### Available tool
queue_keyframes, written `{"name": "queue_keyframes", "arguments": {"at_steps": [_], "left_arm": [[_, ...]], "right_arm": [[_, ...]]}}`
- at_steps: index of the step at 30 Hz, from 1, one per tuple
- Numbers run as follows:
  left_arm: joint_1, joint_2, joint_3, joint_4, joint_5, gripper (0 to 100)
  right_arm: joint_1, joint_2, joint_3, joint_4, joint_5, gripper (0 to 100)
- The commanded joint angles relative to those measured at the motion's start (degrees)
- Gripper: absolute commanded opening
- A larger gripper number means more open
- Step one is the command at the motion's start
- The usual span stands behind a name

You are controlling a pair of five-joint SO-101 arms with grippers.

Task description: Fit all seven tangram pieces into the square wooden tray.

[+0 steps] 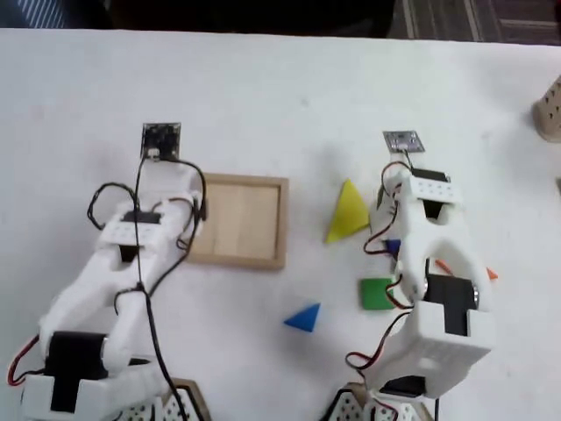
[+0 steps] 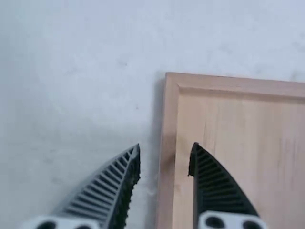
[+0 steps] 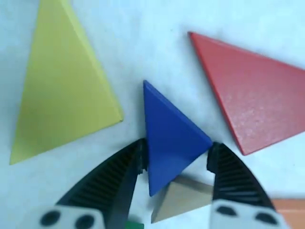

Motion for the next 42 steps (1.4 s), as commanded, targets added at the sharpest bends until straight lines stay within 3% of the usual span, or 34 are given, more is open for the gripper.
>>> {"name": "queue_keyframes", "arguments": {"at_steps": [1,11,17,36,42], "left_arm": [[1.10,-0.13,-2.81,-1.14,-0.53,18],[1.10,-0.13,-2.81,-1.14,-0.53,18],[1.10,-0.22,-2.73,-1.14,-0.53,18],[1.10,-0.22,-2.64,-1.14,-0.53,18],[1.10,-0.22,-2.64,-1.14,-0.53,18]], "right_arm": [[-0.57,-0.40,-1.93,0.22,-0.53,19.5],[-0.75,-0.48,-2.11,0.22,-0.53,20.0],[-0.57,-2.51,-1.76,-1.54,-0.53,27.3],[-1.19,-1.98,-1.93,-3.82,0.00,24.0],[-1.19,-1.98,-1.93,-3.82,0.00,13.5]]}}
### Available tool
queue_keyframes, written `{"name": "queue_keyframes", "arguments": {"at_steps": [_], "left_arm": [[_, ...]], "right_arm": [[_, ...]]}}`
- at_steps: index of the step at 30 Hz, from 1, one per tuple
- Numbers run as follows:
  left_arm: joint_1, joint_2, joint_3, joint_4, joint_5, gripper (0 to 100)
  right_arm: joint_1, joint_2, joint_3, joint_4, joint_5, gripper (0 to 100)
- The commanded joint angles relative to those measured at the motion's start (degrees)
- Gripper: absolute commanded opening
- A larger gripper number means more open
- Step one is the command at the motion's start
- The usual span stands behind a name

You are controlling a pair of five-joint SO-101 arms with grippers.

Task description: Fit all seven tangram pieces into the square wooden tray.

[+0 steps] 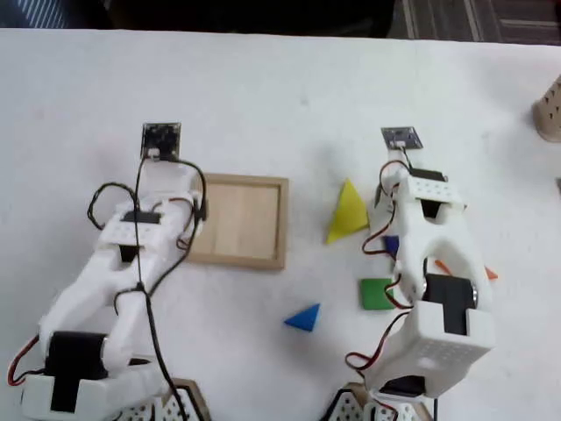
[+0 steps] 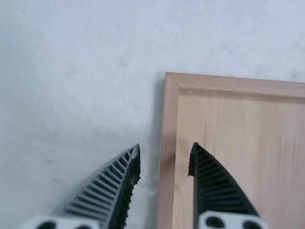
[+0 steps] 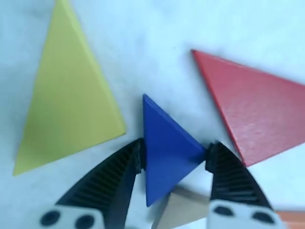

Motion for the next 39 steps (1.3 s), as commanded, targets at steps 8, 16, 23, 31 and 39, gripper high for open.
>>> {"name": "queue_keyframes", "arguments": {"at_steps": [8,16,23,31,39], "left_arm": [[1.10,-0.22,-2.64,-1.14,-0.53,18],[1.01,-0.13,-2.81,-1.23,-0.53,18],[0.84,-0.04,-2.81,-1.32,-0.53,18],[0.75,-0.04,-2.81,-1.41,-0.53,18],[0.75,0.04,-2.90,-1.58,-0.53,18]], "right_arm": [[-0.75,-1.98,-1.76,-1.10,0.00,13.2],[-0.84,-2.51,-1.76,-0.84,-0.44,13.1],[-1.45,-2.59,-2.20,1.54,-0.53,13.1],[-1.54,-2.59,-2.20,1.27,-0.53,13.0],[-2.77,-4.26,-2.64,2.07,-0.53,13.0]]}}
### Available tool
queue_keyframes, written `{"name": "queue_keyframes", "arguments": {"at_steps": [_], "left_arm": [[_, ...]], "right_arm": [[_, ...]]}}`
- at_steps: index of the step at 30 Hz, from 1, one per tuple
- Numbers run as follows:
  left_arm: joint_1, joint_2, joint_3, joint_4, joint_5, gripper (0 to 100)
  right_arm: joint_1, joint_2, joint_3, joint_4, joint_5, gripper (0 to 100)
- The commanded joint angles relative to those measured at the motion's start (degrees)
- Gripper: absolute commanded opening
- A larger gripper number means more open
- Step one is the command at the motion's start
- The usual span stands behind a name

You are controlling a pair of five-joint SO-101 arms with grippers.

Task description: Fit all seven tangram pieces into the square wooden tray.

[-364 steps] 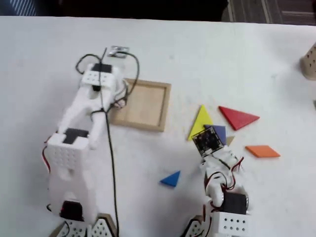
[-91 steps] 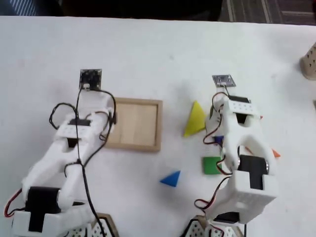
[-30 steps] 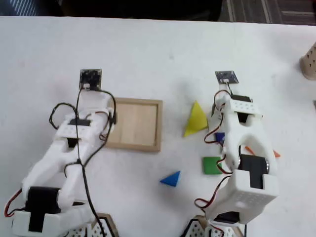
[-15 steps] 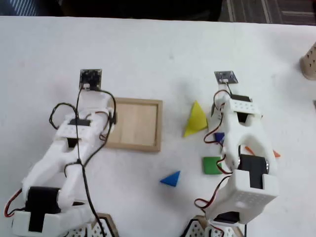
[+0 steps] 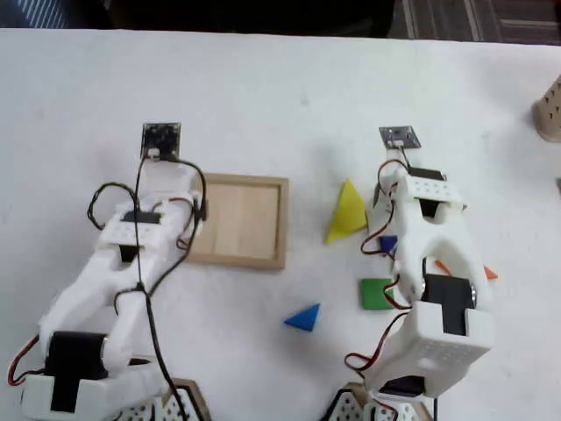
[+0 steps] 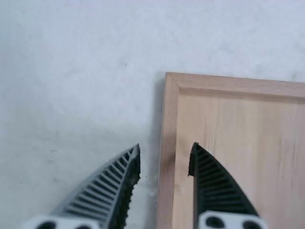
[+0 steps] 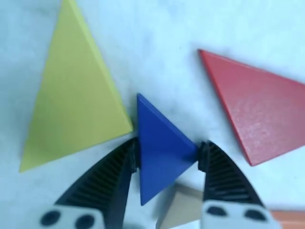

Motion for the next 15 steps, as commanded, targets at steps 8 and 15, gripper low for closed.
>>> {"name": "queue_keyframes", "arguments": {"at_steps": [8,15], "left_arm": [[0.75,0.04,-2.90,-1.58,-0.53,18],[0.66,0.04,-3.08,-1.58,-0.53,18]], "right_arm": [[-5.05,-10.86,-2.11,5.23,-3.87,13.0],[-9.01,-14.29,-2.11,6.64,-6.59,13.0]]}}
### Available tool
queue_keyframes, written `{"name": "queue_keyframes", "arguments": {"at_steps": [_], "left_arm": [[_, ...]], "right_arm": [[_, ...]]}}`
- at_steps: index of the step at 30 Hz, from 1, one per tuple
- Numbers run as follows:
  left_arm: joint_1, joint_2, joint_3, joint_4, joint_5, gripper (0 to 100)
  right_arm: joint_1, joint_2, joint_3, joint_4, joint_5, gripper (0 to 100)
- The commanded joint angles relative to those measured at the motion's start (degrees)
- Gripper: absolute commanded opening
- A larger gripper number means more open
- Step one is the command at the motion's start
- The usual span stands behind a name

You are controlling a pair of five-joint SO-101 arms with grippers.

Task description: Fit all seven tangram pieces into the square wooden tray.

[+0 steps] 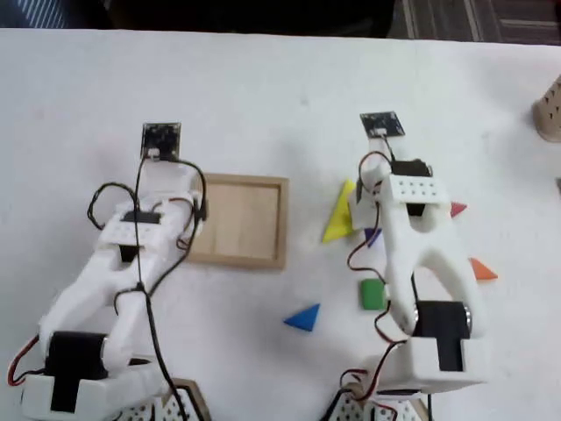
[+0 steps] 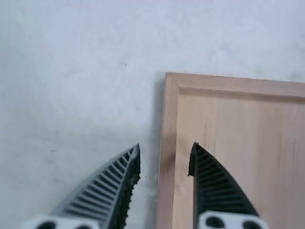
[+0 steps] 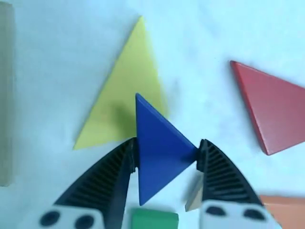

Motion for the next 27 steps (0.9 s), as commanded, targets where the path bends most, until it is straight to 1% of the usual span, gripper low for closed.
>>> {"name": "queue_keyframes", "arguments": {"at_steps": [1,9,17,21,25,27], "left_arm": [[0.48,0.04,-3.43,-1.41,-0.53,18],[-7.52,0.04,-5.63,-1.14,0.00,18],[-11.65,0.04,-6.95,-1.14,0.26,18],[-12.70,0.04,-7.03,-1.23,4.04,18],[-13.14,0.13,-7.82,-1.23,4.40,18],[-14.02,0.22,-7.91,-1.49,4.40,18]], "right_arm": [[-3.30,-4.35,-2.37,1.10,-1.93,13.0],[-12.62,-6.02,-2.64,2.33,-2.20,13.0],[-21.23,-4.35,-8.53,2.24,-2.20,13.0],[-25.89,-0.04,-13.80,2.24,-2.29,13.0],[-30.55,7.87,-20.66,2.24,-1.67,13.0],[-31.43,12.53,-24.88,2.68,-1.67,13.0]]}}
